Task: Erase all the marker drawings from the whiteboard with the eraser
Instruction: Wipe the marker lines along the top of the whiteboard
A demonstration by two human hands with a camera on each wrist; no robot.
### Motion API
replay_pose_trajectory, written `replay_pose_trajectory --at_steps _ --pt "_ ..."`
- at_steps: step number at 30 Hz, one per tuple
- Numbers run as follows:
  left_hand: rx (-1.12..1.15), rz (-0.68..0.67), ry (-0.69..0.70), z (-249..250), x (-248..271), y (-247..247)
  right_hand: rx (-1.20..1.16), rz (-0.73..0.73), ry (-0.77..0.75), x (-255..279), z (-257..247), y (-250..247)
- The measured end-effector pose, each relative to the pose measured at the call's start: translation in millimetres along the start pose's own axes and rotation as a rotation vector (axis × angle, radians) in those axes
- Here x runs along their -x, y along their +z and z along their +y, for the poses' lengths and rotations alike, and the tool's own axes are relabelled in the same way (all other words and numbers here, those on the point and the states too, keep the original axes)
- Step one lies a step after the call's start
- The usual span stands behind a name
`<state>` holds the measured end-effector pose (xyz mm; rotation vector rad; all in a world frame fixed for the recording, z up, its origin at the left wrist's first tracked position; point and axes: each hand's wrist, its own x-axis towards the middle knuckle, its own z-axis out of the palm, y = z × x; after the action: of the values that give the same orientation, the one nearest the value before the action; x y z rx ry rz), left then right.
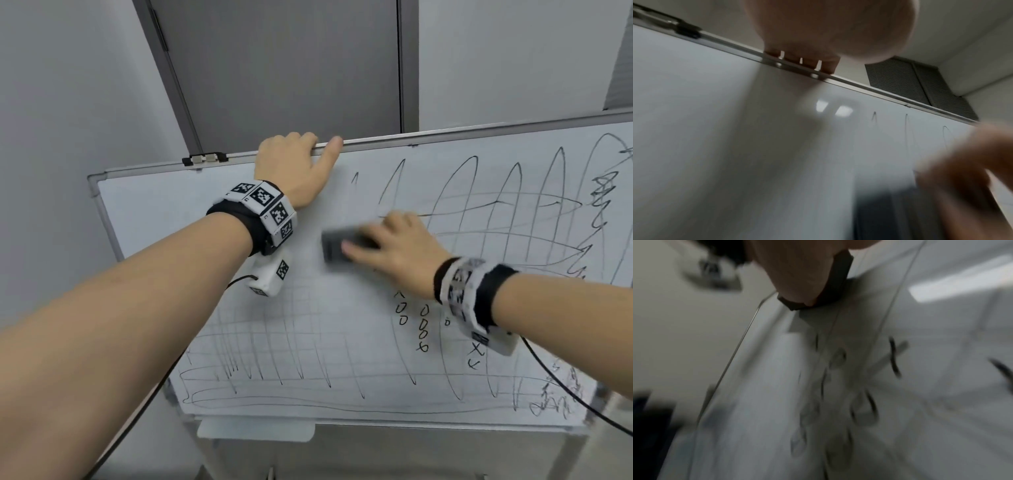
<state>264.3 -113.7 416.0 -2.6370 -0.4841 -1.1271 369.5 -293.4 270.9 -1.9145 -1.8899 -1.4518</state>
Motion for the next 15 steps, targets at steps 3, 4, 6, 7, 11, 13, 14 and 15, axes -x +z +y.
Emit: replay_pose_trajectory --at_steps 3,4,6,7,11,13,14,15 --pt "-0.009 0.014 -0.022 7 -1 4 0.033 -0.265 -0.340 71 -31 28" --pt "-0.018 0.012 -0.027 8 -2 5 0.044 -0.320 -0.392 85 -35 31" --pt "-0.037 -0.004 -0.034 10 -4 6 0.062 -0.327 -0.460 84 -27 29" --pt "-0.044 -0.020 -0.044 12 -5 6 0.079 -0.298 -0.447 72 -17 23" --pt "-0.085 -0.093 -0.072 12 -8 2 0.073 -0.035 0.040 -5 47 -24" --pt "-0.100 -0.110 -0.066 13 -8 0 0.056 0.075 0.261 -21 70 -39" --pt "-0.108 -0.123 -0.060 14 -8 0 0.051 0.087 0.264 -19 71 -40" --pt "-0.107 -0.137 -0.052 16 -8 0 0.055 0.068 0.192 -9 68 -35"
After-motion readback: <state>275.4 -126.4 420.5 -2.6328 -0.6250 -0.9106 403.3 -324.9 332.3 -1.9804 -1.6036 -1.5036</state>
